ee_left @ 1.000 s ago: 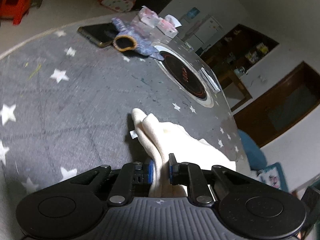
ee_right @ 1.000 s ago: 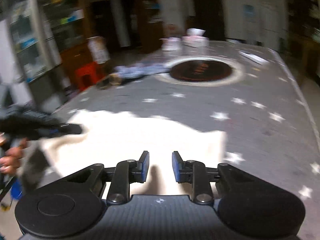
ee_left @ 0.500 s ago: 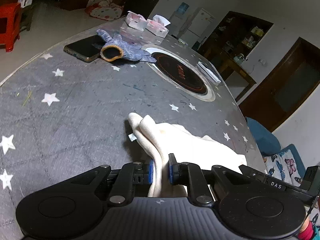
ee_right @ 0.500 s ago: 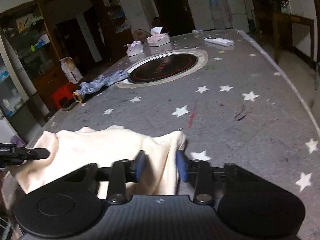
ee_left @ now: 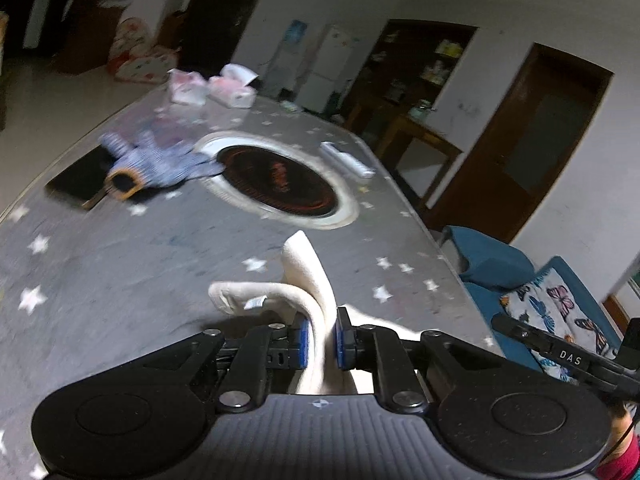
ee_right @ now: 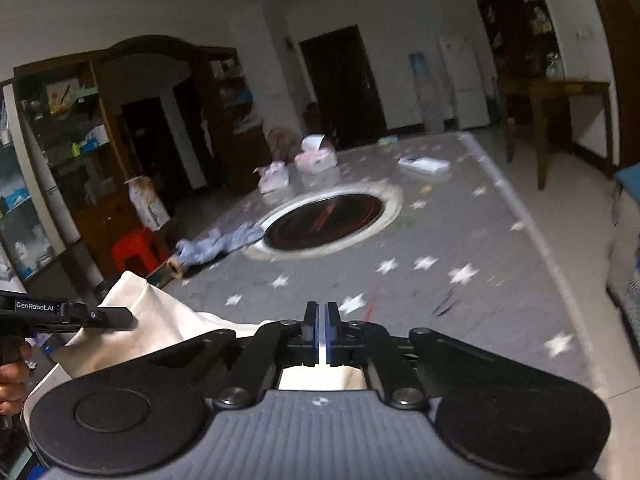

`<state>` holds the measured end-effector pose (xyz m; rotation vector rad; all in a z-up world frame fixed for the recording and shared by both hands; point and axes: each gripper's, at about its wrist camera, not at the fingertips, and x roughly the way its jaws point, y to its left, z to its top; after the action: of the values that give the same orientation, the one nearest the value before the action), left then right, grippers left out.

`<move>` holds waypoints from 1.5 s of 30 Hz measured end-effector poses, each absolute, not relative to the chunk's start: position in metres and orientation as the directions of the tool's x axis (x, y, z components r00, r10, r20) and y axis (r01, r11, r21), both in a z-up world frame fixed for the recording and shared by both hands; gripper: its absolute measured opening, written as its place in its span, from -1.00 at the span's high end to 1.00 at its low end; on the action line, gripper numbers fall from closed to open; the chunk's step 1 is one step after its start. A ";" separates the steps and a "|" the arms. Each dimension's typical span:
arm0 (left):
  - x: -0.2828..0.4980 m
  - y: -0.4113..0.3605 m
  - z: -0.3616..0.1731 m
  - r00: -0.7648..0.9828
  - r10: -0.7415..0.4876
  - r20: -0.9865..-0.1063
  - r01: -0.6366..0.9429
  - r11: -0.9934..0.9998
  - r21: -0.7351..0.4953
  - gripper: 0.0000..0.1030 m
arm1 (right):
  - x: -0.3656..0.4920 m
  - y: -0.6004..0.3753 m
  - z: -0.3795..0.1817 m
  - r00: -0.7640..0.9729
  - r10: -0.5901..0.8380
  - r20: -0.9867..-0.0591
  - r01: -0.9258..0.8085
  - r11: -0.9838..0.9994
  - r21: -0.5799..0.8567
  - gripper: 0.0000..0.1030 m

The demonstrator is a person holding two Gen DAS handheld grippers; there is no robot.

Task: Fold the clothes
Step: 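Lift the held edge with both grippers and fold it over the other half, then lower the folded edge onto the sweatshirt and open both grippers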

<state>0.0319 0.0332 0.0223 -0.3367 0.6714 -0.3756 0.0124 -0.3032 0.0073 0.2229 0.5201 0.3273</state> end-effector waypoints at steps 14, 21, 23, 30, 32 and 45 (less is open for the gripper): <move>0.038 0.039 0.011 0.715 -0.406 -0.569 0.200 0.899 -0.389 0.73 | 0.031 -0.318 -0.050 0.714 0.393 -0.580 -0.152 0.895 0.420 0.17; 0.044 0.047 -0.003 0.700 -0.399 -0.592 0.185 0.902 -0.390 0.73 | 0.043 -0.305 -0.063 0.723 0.390 -0.570 -0.136 0.889 0.436 0.19; 0.045 0.047 -0.004 0.698 -0.400 -0.594 0.185 0.902 -0.390 0.73 | 0.045 -0.293 -0.063 0.713 0.406 -0.572 -0.172 0.892 0.418 0.63; 0.043 0.039 0.013 0.698 -0.437 -0.567 0.237 0.888 -0.393 0.74 | 0.032 -0.295 -0.040 0.778 0.400 -0.484 -0.201 0.889 0.411 0.80; 0.042 0.031 0.019 0.698 -0.454 -0.554 0.263 0.882 -0.391 0.74 | 0.027 -0.300 -0.028 0.804 0.378 -0.459 -0.199 0.899 0.390 0.80; 0.057 -0.042 0.038 0.651 -0.562 -0.510 0.408 0.826 -0.390 0.74 | 0.000 -0.359 0.028 0.897 0.209 -0.388 -0.112 0.959 0.259 0.80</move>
<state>0.0574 -0.0421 0.0381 -0.2501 0.6602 -0.5571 0.0003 -0.3585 0.0285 0.2341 0.4262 0.1679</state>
